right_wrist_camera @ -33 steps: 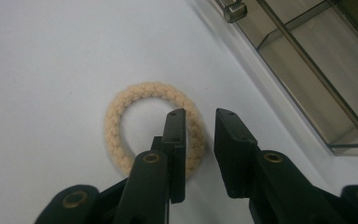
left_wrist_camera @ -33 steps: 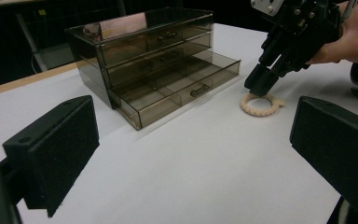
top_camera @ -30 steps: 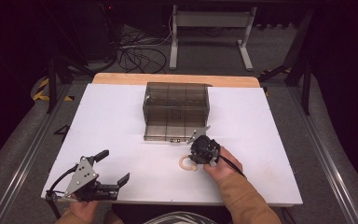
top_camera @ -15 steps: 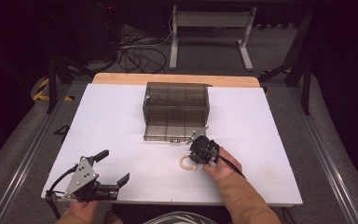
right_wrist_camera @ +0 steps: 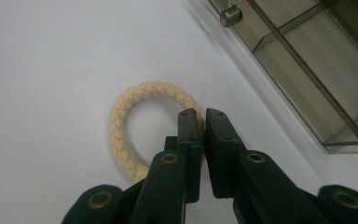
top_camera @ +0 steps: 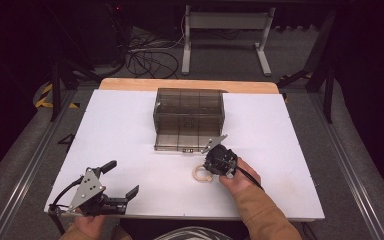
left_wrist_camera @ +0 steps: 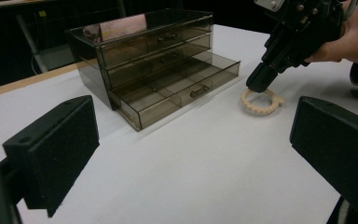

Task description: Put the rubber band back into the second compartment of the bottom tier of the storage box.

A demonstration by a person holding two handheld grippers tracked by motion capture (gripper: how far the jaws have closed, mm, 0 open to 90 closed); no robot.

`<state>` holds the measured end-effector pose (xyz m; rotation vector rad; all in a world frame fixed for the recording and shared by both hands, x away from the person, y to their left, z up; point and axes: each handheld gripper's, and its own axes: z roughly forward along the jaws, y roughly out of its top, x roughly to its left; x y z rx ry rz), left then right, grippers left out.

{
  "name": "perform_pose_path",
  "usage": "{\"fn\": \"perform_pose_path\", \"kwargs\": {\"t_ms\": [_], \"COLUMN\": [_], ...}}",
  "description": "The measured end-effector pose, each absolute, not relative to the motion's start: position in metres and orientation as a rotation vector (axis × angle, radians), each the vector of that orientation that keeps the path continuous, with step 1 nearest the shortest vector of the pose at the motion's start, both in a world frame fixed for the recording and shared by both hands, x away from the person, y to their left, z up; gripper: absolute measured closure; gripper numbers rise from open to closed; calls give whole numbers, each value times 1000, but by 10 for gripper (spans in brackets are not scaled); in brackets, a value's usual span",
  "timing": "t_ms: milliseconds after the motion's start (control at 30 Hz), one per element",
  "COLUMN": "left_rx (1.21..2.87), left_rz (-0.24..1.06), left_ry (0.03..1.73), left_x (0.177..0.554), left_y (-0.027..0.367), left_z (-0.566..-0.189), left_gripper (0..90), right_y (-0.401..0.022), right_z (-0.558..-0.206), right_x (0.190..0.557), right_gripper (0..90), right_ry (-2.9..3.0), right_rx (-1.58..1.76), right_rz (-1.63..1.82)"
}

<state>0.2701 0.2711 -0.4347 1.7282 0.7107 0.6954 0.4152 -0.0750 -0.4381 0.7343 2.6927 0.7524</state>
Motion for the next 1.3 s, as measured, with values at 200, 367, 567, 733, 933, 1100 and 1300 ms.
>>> {"fn": "perform_pose_path", "kwargs": {"t_ms": [200,367,567,733,933,1100,1300], "left_rx": [1727,1724,1725,1724,1718,1721,1723], "left_rz": [694,693,695,693,696,695,696], "left_ry": [711,713,710,711,711,711,710], "left_x": [270,270,270,270,270,270,270], "left_y": [271,271,271,271,271,271,271], "left_z": [-435,-435,-435,-435,-435,-435,-435], "left_gripper": [18,17,18,18,17,18,17], "right_y": [-80,-83,-88,-88,-89,-89,-88], "right_z": [-431,-426,-416,-410,-405,-404,-402], "right_x": [411,408,400,395,391,390,388], "right_gripper": [855,855,855,855,855,855,855], "right_ry": [2659,2631,2584,2556,2533,2530,2516], "right_rx": [716,696,645,612,597,581,569], "right_rz": [810,856,938,955,983,987,997]}}
